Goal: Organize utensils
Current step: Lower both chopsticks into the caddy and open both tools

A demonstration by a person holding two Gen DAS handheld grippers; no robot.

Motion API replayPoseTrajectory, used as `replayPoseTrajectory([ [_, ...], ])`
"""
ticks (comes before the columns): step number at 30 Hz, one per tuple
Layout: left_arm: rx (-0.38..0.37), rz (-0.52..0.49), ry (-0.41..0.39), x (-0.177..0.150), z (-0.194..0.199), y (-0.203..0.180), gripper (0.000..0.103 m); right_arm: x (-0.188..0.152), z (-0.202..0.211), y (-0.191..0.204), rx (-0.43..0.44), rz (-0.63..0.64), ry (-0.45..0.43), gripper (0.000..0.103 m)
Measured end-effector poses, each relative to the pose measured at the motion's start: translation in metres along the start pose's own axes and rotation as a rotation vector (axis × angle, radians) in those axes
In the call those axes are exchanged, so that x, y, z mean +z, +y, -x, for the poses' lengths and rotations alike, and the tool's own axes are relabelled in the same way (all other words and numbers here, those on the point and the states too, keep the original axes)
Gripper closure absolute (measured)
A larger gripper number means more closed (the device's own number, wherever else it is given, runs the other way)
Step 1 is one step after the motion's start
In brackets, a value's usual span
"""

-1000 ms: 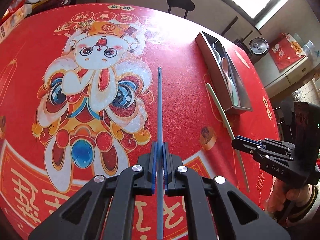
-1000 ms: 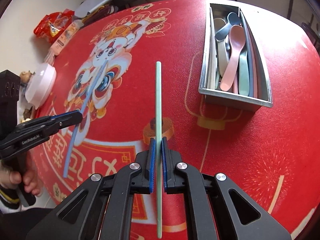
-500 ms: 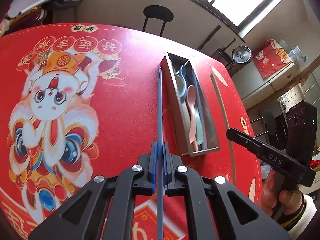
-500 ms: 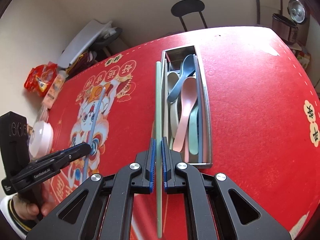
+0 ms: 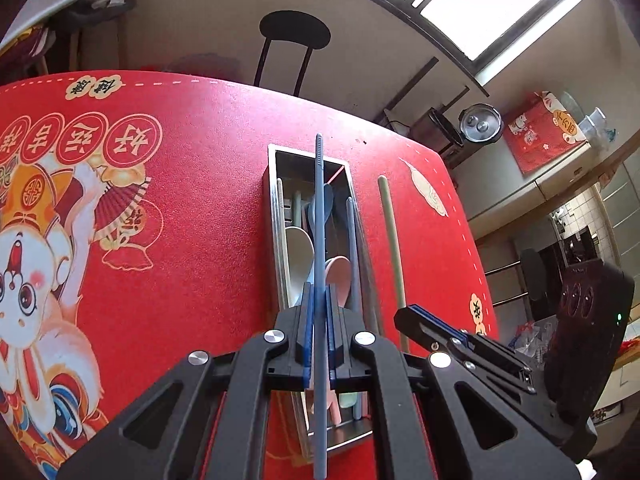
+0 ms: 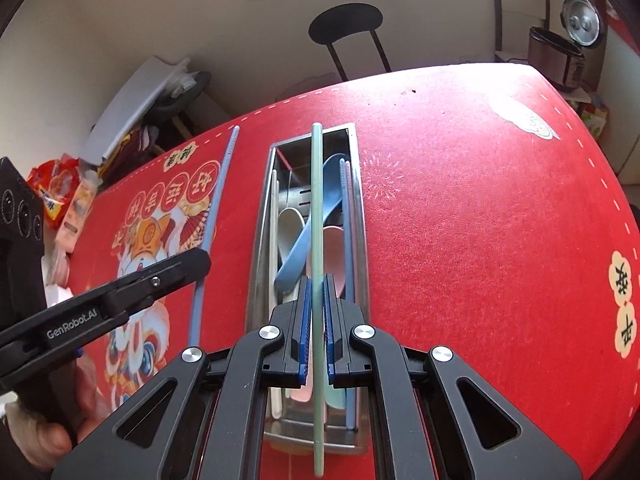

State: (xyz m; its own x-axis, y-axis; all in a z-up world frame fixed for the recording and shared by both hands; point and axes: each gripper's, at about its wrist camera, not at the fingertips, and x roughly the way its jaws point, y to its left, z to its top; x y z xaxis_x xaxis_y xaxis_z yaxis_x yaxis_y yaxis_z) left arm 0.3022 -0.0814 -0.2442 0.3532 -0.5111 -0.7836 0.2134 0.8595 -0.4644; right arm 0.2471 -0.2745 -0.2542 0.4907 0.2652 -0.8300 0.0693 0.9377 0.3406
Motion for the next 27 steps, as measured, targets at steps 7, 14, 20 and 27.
replayPoseTrajectory([
  [7, 0.015, 0.040, 0.026, 0.015, -0.030, 0.005, 0.098, 0.004, -0.016, -0.008, -0.006, -0.019, 0.020, 0.097],
  [14, 0.032, 0.036, 0.043, 0.024, -0.048, 0.005, 0.097, 0.006, -0.026, -0.013, -0.015, -0.031, 0.032, 0.097],
  [20, 0.043, 0.040, 0.060, 0.021, -0.054, 0.007, 0.097, 0.006, -0.032, -0.010, -0.020, -0.022, 0.045, 0.097],
  [27, 0.063, -0.020, 0.045, 0.026, -0.038, 0.006, 0.089, 0.006, -0.032, -0.009, -0.035, -0.050, 0.059, 0.095],
])
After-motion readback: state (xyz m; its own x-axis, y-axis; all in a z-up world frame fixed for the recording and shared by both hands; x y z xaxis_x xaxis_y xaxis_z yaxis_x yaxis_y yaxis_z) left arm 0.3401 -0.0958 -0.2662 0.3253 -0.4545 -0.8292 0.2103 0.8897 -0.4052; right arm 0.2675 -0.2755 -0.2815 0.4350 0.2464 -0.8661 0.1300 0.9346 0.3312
